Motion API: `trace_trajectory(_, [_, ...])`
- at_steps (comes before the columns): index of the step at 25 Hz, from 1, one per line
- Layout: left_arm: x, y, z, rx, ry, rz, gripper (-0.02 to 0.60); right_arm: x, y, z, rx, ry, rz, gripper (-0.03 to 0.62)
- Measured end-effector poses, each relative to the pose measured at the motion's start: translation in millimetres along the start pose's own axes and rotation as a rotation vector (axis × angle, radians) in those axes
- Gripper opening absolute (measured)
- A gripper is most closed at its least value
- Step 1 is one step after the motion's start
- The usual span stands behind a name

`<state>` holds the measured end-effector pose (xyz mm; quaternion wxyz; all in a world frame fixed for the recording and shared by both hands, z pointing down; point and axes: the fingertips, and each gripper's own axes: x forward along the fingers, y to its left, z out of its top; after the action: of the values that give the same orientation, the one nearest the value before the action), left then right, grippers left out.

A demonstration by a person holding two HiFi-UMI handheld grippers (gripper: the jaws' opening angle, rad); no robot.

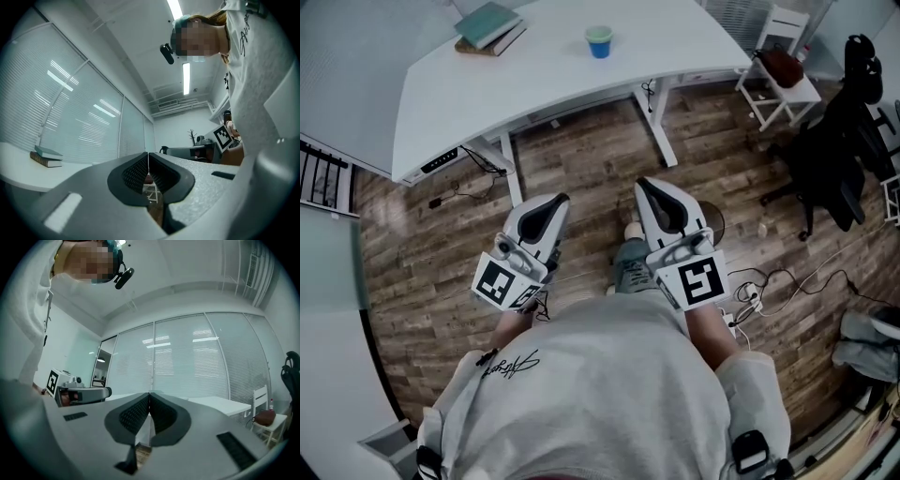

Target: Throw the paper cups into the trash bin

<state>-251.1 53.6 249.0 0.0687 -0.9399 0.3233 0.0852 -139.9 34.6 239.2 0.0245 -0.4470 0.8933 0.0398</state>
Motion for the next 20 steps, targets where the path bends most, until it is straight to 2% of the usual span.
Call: trace_trajectory(20, [70.5, 80.8, -22.5, 0.008, 0.013, 0.051, 0.009, 84.9, -85.6, -4.0, -0.028, -0.042, 0.024, 0.009])
